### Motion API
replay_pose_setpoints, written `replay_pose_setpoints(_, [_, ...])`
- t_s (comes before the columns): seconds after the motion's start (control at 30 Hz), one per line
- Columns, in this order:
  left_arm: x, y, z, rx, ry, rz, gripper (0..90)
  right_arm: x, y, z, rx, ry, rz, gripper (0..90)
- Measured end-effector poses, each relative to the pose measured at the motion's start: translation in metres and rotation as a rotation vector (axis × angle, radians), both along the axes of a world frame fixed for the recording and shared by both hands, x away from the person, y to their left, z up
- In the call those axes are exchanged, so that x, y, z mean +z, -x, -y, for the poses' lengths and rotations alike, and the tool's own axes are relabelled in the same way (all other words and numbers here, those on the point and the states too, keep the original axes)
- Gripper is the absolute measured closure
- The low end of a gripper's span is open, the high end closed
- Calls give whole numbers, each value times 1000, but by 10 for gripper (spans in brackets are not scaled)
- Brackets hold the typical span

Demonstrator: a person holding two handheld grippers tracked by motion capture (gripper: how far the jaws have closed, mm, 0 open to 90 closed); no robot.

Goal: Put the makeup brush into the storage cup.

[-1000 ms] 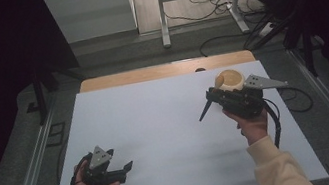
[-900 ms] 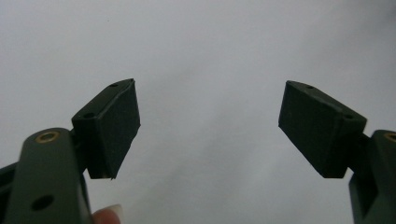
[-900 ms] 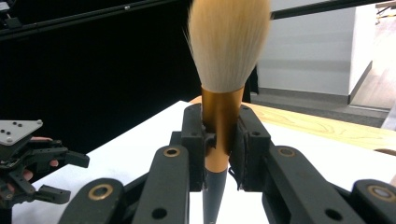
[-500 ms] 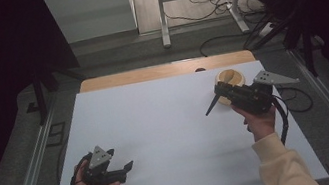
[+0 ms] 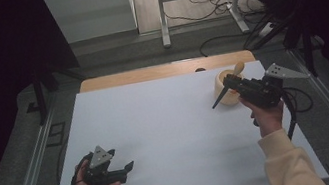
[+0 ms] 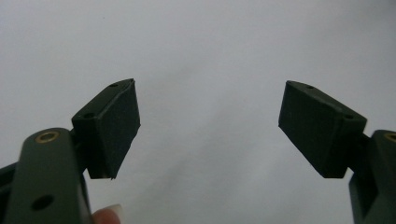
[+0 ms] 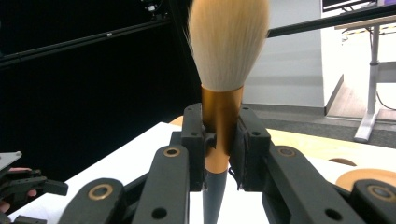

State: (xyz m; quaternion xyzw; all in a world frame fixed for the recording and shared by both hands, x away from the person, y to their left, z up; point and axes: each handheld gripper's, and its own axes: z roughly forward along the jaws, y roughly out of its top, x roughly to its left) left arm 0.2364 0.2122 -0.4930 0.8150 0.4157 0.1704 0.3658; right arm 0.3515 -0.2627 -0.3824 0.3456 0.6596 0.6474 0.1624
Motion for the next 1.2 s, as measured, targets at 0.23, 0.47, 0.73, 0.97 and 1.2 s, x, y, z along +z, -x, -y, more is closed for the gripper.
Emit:
replay_pose_setpoints(0.23, [-1,-1,0,-2,-3,0,210,0,-8,8,-27,-6,1,767])
replay_pose_setpoints(0.47, [-1,-1,0,-3,-4,-1,210,0,-13,12,-37,-2,-1,767])
replay_pose_setpoints(0.73, [-1,-1,0,-3,-4,-2,210,1,-17,15,-51,8,3,767])
replay_pose_setpoints(0.97, [-1,-1,0,-4,-6,-6,208,3,-21,19,-67,7,11,767])
replay_pose_setpoints(1.2, [-1,-1,0,-5,-7,-6,208,1,-25,21,-75,17,9,767])
